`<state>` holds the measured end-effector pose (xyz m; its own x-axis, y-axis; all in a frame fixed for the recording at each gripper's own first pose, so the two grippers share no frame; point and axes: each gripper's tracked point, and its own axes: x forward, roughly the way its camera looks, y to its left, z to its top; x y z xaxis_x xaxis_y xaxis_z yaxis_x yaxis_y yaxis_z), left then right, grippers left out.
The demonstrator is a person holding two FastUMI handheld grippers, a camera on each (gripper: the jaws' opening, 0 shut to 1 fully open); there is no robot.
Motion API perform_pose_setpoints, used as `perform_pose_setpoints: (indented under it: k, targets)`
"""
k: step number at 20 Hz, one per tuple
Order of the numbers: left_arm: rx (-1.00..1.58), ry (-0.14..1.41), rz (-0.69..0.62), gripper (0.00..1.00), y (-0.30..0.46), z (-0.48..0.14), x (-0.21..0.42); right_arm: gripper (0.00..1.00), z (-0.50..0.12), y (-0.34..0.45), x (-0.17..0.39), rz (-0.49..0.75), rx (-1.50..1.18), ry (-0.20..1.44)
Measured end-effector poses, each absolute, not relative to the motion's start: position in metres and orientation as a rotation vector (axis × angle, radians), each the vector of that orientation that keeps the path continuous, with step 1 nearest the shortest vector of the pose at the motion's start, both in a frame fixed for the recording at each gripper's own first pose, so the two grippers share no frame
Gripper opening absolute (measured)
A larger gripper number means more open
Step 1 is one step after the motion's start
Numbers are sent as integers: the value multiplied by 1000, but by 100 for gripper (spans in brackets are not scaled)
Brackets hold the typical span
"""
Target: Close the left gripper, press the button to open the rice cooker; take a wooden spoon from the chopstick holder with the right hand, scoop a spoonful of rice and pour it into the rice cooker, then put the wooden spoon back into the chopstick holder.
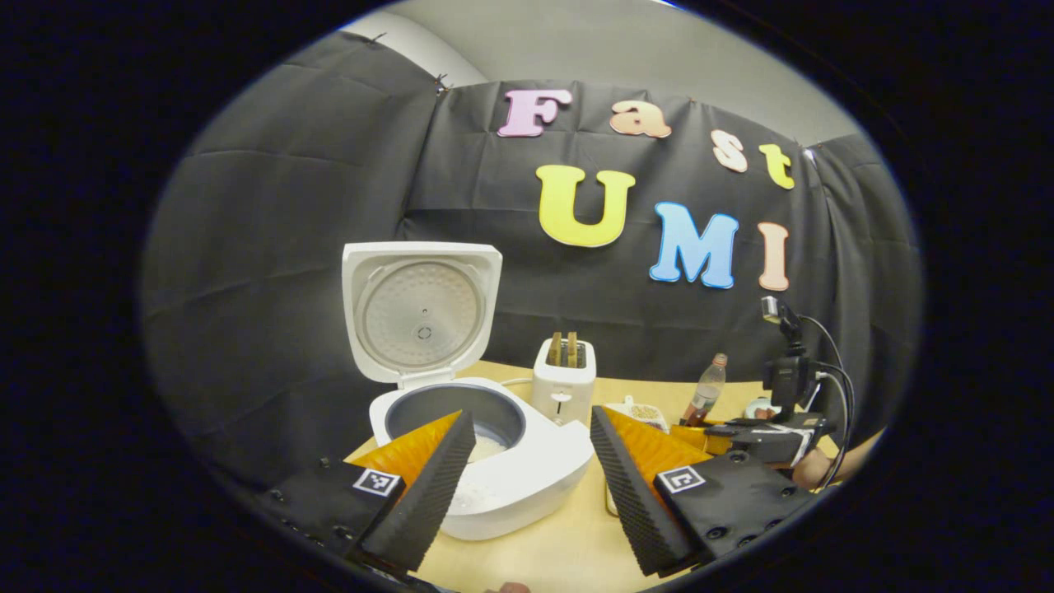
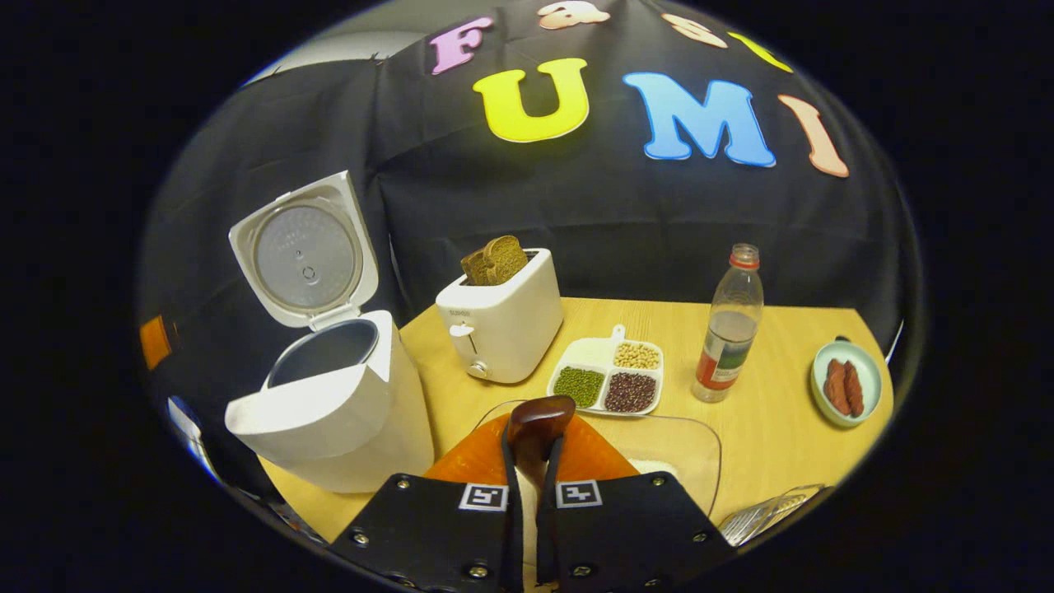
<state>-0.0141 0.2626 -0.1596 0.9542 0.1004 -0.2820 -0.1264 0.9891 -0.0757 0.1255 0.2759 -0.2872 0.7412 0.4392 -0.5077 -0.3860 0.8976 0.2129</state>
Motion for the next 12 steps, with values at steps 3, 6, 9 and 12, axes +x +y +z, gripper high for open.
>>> perform_pose_setpoints:
  k: [3, 6, 9, 12]
  targets:
    - [-91, 285, 105, 98, 258, -161, -15, 7, -289, 270, 129, 425, 341, 653]
    - [-105, 281, 93, 96, 253, -156, -12, 7, -287, 245, 136, 356, 636, 699]
    - [-112, 266, 83, 97, 248, -150, -12, 7, -273, 213, 143, 285, 868, 683]
    - [-97, 251, 70, 98, 242, -143, -10, 7, -249, 188, 148, 269, 1014, 639]
